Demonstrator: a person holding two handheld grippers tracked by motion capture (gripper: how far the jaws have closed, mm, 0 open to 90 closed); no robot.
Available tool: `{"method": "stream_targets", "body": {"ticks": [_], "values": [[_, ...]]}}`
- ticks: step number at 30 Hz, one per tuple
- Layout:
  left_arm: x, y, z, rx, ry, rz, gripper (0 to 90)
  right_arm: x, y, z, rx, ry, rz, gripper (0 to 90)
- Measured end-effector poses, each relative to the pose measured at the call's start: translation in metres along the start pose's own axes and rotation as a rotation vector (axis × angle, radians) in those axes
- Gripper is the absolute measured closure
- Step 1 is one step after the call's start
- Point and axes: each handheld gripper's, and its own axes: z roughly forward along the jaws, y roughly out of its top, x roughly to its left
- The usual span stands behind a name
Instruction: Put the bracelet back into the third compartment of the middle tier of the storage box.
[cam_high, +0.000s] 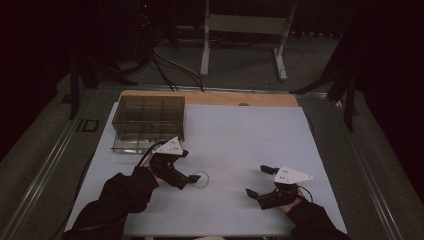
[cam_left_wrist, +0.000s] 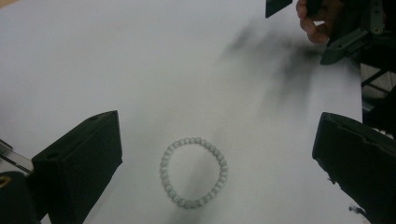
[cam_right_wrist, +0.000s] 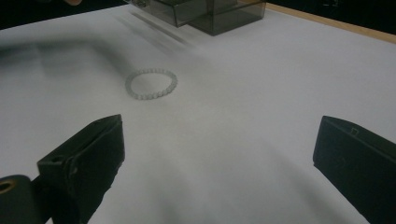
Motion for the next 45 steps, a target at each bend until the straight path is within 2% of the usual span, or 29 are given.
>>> {"method": "stream_targets", "body": {"ticks": [2,6,7,9,11,13,16,20,25,27,28,32,34,39,42,44,45], "values": [[-0.001,-0.002,0.002,0.007,0.01,0.008,3.1,0.0,0.0,0.0,0.0,-0.001,0.002,2.0],[-0.003,-0.008,0.006,-0.008,0.013,-0.008,3.2,0.0,0.0,0.0,0.0,0.0,0.002,2.0],[-0.004,-0.013,0.009,-0.006,0.034,-0.02,3.2,0.0,0.0,0.0,0.001,0.002,0.001,2.1],[-0.003,-0.016,0.011,-0.004,0.033,-0.048,3.2,0.0,-0.001,-0.001,0.004,0.001,0.003,2.0],[-0.004,-0.019,0.015,0.004,0.057,-0.057,3.2,0.0,-0.001,-0.001,0.002,-0.002,0.003,2.1],[-0.003,-0.023,0.02,0.019,0.052,-0.055,3.2,0.0,-0.001,-0.002,0.002,-0.004,0.004,2.1],[-0.005,-0.026,0.029,0.052,0.078,-0.031,3.5,0.0,-0.002,-0.003,0.003,-0.009,0.007,2.1],[-0.007,-0.029,0.034,0.072,0.135,-0.018,16.9,0.0,-0.001,-0.004,-0.008,-0.018,0.007,2.1],[-0.005,-0.034,0.038,0.107,0.161,-0.007,19.1,0.0,0.0,-0.003,-0.007,-0.013,0.001,2.1],[-0.004,-0.036,0.039,0.109,0.171,-0.018,30.4,0.0,0.0,-0.003,-0.01,-0.012,0.002,2.1],[-0.004,-0.037,0.04,0.116,0.179,-0.017,31.3,0.0,0.0,-0.003,-0.009,-0.011,0.002,2.1],[-0.002,-0.039,0.042,0.132,0.182,-0.014,36.0,0.001,0.0,-0.003,-0.007,-0.009,0.0,2.1],[-0.001,-0.039,0.044,0.136,0.186,-0.012,45.7,0.0,0.0,-0.002,-0.005,-0.009,-0.003,2.1],[0.002,-0.04,0.047,0.145,0.184,-0.022,55.2,0.0,0.0,-0.002,-0.005,-0.009,-0.002,2.1],[0.002,-0.04,0.05,0.15,0.172,-0.02,62.3,0.0,0.0,-0.002,-0.006,-0.009,-0.003,2.1],[0.002,-0.041,0.052,0.167,0.18,-0.002,65.8,0.0,0.0,-0.002,-0.007,-0.008,-0.004,2.1],[0.002,-0.041,0.053,0.169,0.178,-0.006,66.6,0.0,0.0,-0.002,-0.007,-0.008,-0.004,2.1]]}}
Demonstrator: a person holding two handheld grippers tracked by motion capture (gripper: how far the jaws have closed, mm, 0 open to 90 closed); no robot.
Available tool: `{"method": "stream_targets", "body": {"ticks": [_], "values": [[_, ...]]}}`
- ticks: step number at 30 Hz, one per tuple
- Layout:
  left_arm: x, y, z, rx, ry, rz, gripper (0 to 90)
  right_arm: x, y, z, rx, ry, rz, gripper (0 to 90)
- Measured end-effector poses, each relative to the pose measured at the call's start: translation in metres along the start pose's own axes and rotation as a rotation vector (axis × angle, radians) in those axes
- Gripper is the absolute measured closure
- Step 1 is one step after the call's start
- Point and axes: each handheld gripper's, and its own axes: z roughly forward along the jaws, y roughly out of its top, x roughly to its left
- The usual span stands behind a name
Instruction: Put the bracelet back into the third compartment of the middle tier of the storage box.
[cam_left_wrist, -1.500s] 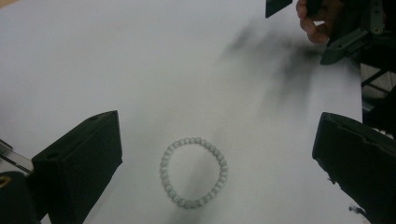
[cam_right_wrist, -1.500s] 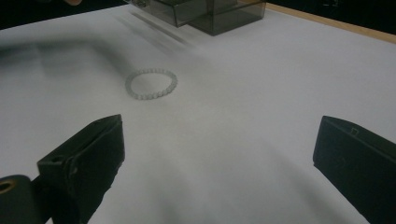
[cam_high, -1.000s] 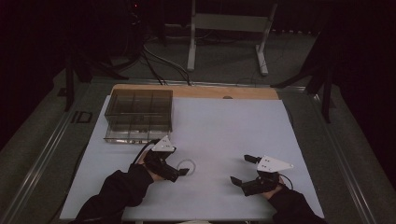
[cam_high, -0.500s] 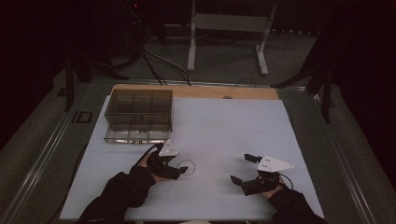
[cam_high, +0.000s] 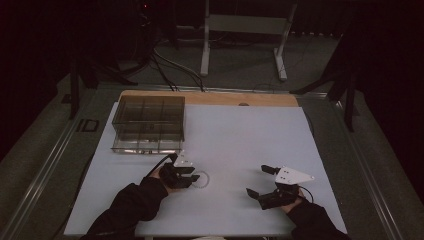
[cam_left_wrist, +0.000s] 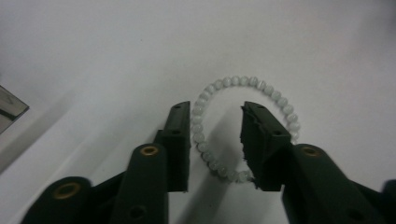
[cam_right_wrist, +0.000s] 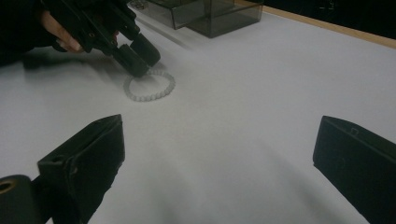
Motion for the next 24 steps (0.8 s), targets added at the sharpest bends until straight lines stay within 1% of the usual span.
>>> {"method": "stream_targets", "body": {"ticks": [1,3,5,6,7,8,10,13,18,20,21,24], "values": [[0.001,-0.0003,0.0006,0.001,-0.006,-0.003,70.2,0.0,0.0,0.0,0.0,0.0,0.0,2.1],[0.002,-0.0007,0.0019,0.001,-0.006,-0.007,71.2,0.0002,0.0,-0.0002,0.0,-0.001,0.0,2.1],[0.0032,-0.0009,0.0029,0.011,0.005,-0.012,73.9,0.0004,0.0001,-0.0003,-0.001,-0.001,0.002,2.1],[0.0037,-0.0011,0.0035,0.013,-0.001,-0.017,75.3,0.0004,0.0001,-0.0003,0.0,-0.001,0.002,2.1],[0.0039,-0.0014,0.0039,0.015,0.008,-0.009,75.8,0.0004,0.0001,-0.0002,0.0,-0.001,0.002,2.1],[0.0039,-0.0014,0.0039,0.015,0.011,-0.015,78.5,0.0003,0.0,0.0,0.001,0.0,0.001,2.1],[0.0037,-0.0011,0.0042,0.018,0.013,-0.011,79.1,0.0,0.0,0.0001,0.0,0.0,0.001,2.1],[0.0041,-0.0013,0.0046,0.017,0.02,-0.022,81.0,0.0002,-0.0001,0.0002,0.002,0.0,0.0,2.1],[0.0001,0.0003,0.0051,0.031,0.052,0.0,86.6,0.0002,-0.0002,0.0006,0.002,-0.001,0.001,2.1],[0.0009,0.0001,0.0049,0.029,0.048,-0.005,86.8,0.0003,-0.0002,0.0008,0.003,-0.001,0.001,2.1],[0.0019,0.0,0.0049,0.027,0.042,-0.014,86.9,0.0003,-0.0003,0.0008,0.003,-0.001,0.001,2.1],[0.0027,0.0,0.0045,0.025,0.034,-0.019,87.0,0.0,-0.0004,0.0008,0.004,-0.002,0.002,2.1]]}}
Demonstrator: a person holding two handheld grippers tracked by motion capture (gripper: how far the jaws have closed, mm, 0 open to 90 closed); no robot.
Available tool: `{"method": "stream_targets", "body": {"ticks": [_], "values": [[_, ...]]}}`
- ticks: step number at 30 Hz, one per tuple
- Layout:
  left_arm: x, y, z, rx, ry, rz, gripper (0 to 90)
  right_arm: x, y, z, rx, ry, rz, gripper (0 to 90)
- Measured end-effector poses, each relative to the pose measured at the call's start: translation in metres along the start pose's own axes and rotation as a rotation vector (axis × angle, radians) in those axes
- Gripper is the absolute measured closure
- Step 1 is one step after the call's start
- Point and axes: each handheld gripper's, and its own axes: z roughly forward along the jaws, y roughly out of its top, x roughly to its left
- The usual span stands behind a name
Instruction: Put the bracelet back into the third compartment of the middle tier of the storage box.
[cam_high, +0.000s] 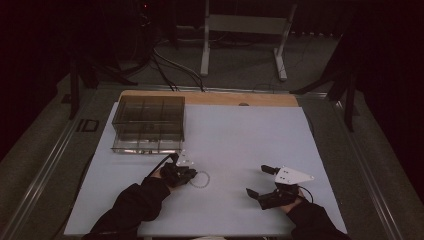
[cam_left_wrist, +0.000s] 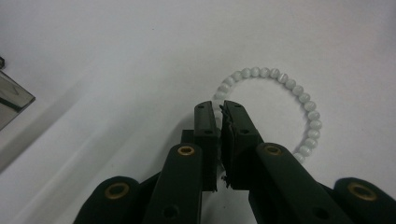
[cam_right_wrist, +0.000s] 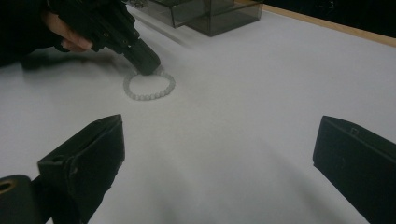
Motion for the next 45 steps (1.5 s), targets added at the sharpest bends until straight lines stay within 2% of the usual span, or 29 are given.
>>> {"method": "stream_targets", "body": {"ticks": [3,4,7,15,24,45], "values": [[0.001,0.0,0.0,0.0,-0.005,0.003,87.1,0.0,0.0,0.0,0.0,0.0,-0.001,2.1],[0.002,0.0,-0.001,-0.006,-0.021,-0.011,87.1,0.0,0.0,0.0,0.001,0.0,-0.001,2.1],[0.003,0.002,-0.005,-0.026,-0.019,-0.022,88.5,0.0,0.0,0.0,0.0,-0.001,0.0,2.1],[0.001,0.007,-0.013,-0.039,-0.019,-0.011,88.5,0.0,0.0,0.0,-0.001,0.0,-0.002,2.1],[0.0,0.014,-0.023,-0.076,-0.054,-0.02,88.5,0.0,0.0,0.0,0.0,0.0,-0.002,2.1],[-0.009,0.029,-0.03,-0.107,-0.092,0.008,88.5,0.0,0.0,0.0,0.0,0.0,-0.003,2.2]]}}
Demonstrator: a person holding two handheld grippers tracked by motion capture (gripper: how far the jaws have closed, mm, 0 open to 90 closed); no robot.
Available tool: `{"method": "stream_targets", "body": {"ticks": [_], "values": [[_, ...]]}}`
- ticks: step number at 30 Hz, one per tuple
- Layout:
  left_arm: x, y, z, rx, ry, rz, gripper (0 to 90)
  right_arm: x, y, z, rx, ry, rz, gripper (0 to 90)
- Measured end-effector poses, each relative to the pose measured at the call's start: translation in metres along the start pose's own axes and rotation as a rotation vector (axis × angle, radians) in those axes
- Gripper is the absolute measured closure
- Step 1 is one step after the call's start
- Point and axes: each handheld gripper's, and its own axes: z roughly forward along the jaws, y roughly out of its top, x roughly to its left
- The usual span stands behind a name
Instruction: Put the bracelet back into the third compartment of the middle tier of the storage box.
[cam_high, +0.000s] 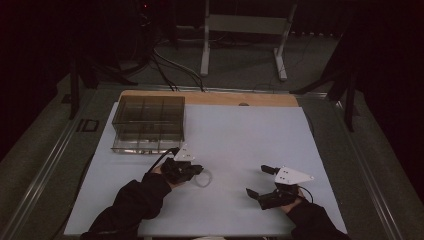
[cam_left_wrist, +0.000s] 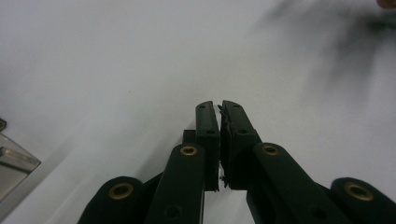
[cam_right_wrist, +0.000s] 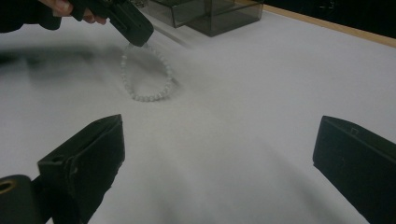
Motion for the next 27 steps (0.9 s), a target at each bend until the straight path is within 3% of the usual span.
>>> {"method": "stream_targets", "body": {"ticks": [17,27], "values": [[-0.002,0.011,-0.008,-0.008,-0.041,0.019,88.6,0.0,0.0,0.0,0.0,0.0,0.003,2.1],[0.0,0.013,-0.015,-0.023,-0.044,0.018,88.5,0.0,0.0,0.0,0.002,0.001,0.004,2.2]]}}
